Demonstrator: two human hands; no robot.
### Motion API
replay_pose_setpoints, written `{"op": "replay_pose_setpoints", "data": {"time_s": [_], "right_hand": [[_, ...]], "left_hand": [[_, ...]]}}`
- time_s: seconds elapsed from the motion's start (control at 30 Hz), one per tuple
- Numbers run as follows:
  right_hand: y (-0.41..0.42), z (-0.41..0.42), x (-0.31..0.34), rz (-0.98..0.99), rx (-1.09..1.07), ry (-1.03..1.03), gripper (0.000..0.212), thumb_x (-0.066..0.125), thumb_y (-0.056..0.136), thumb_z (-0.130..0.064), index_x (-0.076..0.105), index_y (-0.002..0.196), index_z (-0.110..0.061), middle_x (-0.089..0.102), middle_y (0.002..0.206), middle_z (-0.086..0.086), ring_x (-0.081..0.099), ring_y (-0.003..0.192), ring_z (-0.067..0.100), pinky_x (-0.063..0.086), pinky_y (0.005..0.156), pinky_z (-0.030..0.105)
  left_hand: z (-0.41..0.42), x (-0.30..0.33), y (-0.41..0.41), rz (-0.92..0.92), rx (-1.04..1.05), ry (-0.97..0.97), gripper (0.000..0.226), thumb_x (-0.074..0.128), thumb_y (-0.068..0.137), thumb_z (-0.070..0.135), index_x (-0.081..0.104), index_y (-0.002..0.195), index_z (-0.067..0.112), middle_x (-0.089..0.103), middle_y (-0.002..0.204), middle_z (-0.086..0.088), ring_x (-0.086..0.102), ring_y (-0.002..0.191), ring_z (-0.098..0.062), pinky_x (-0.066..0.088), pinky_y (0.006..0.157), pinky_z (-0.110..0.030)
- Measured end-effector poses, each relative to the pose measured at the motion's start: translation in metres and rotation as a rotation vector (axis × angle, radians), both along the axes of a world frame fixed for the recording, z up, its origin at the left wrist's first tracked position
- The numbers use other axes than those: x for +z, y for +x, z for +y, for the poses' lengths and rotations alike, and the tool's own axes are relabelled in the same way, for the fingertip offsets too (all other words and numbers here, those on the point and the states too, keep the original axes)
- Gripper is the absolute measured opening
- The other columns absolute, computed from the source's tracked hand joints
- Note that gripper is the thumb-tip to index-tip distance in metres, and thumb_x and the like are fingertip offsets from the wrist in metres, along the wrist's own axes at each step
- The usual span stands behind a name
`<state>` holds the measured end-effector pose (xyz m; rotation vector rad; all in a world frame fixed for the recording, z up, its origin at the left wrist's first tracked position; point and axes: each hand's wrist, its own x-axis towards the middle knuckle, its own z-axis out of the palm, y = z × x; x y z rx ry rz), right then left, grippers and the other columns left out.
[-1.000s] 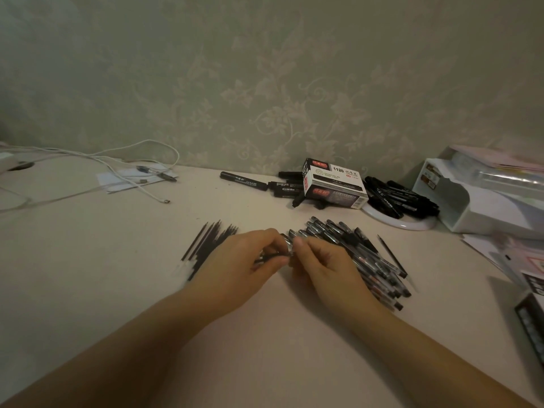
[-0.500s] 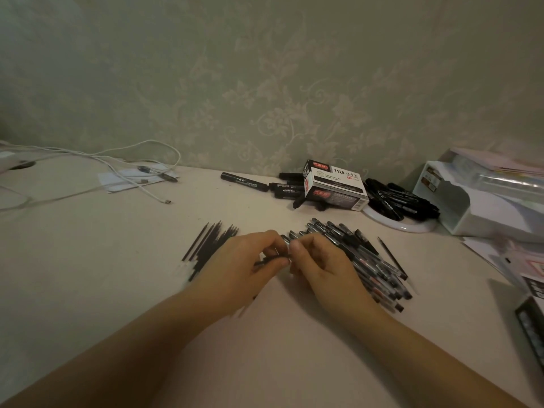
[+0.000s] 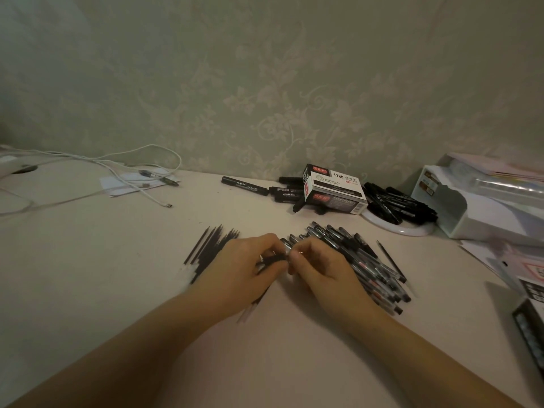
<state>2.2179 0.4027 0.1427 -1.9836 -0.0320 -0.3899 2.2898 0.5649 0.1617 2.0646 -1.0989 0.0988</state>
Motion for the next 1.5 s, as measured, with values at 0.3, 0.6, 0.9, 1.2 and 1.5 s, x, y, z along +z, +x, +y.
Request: {"op": "replay_pose_setpoints", "data": {"time_s": [0.3,0.6,0.9,1.2,1.5], "right_hand": [[0.0,0.001,0.002,-0.027,-0.022,0.036,0.034,0.047,0.095,-0.051,0.059,0.082,-0.022,0.057,0.066,-0.005,0.049,0.06,0.004,0.04,0.058,0.016],[-0.002,0.001,0.005,-0.029,-0.036,0.014,0.023,0.051,0.1,-0.032,0.062,0.083,-0.021,0.056,0.066,-0.006,0.05,0.063,0.004,0.041,0.06,0.014],[-0.007,0.001,0.001,-0.193,-0.355,-0.451,0.012,0.063,0.094,-0.026,0.068,0.104,-0.024,0.052,0.098,-0.019,0.052,0.091,-0.001,0.045,0.077,0.013],[-0.004,0.003,-0.004,-0.078,-0.355,-0.712,0.024,0.065,0.089,-0.048,0.071,0.1,-0.028,0.048,0.091,-0.014,0.042,0.089,0.006,0.044,0.075,0.025],[-0.003,-0.005,0.001,-0.11,-0.324,-0.356,0.007,0.061,0.095,-0.018,0.065,0.097,-0.024,0.061,0.092,-0.016,0.055,0.089,0.001,0.047,0.077,0.017]], "left_hand": [[-0.001,0.003,-0.002,-0.071,-0.017,-0.031,0.015,0.058,0.094,0.021,0.068,0.105,0.018,0.068,0.092,0.011,0.061,0.087,-0.001,0.048,0.079,-0.017],[-0.002,0.004,0.0,-0.161,0.018,-0.016,0.009,0.063,0.091,0.023,0.069,0.097,0.023,0.067,0.088,0.011,0.057,0.083,-0.003,0.043,0.075,-0.014],[0.003,0.001,0.009,-0.064,0.165,-0.127,0.01,0.063,0.091,0.021,0.068,0.098,0.024,0.062,0.081,0.021,0.055,0.087,0.012,0.038,0.073,0.001],[0.003,-0.005,0.011,-0.025,0.123,-0.071,0.01,0.064,0.09,0.021,0.069,0.097,0.026,0.066,0.083,0.017,0.06,0.086,0.007,0.044,0.075,-0.003],[0.007,-0.005,0.014,-0.03,0.124,-0.015,0.011,0.061,0.092,0.026,0.068,0.1,0.028,0.067,0.091,0.017,0.06,0.088,0.006,0.045,0.076,-0.004]]}}
